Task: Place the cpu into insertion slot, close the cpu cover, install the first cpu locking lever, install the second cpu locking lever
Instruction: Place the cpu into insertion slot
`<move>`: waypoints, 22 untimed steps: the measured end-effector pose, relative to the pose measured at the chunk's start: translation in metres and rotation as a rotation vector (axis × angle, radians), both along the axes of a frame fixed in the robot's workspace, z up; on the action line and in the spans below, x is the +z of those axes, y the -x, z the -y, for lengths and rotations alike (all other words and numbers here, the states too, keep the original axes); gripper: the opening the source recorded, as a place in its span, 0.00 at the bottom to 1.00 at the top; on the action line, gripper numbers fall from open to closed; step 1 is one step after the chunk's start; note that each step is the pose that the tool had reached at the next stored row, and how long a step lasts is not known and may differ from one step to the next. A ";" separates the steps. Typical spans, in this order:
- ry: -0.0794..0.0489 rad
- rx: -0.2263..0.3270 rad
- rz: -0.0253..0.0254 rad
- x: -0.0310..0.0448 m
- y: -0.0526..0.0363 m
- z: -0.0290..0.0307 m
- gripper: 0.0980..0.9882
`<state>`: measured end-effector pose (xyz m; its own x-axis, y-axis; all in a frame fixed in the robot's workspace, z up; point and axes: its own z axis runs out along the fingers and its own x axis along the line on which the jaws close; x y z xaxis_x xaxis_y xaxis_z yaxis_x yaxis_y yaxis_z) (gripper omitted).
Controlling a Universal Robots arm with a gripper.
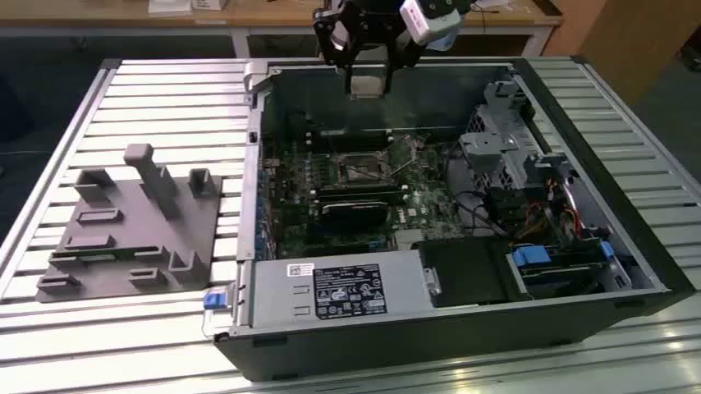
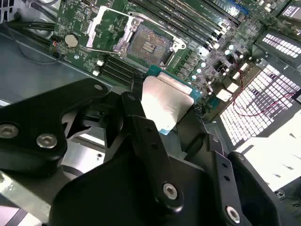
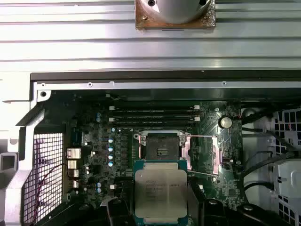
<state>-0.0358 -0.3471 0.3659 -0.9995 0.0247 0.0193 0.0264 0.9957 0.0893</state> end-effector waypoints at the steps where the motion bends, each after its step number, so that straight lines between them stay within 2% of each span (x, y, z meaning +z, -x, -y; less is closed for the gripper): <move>1: 0.000 0.000 0.0000 0.0000 0.0000 0.0000 0.49; 12: 0.000 0.000 0.0000 -0.0004 0.0000 0.0000 0.49; 22: 0.000 0.000 0.0015 -0.0138 0.0000 0.0000 0.49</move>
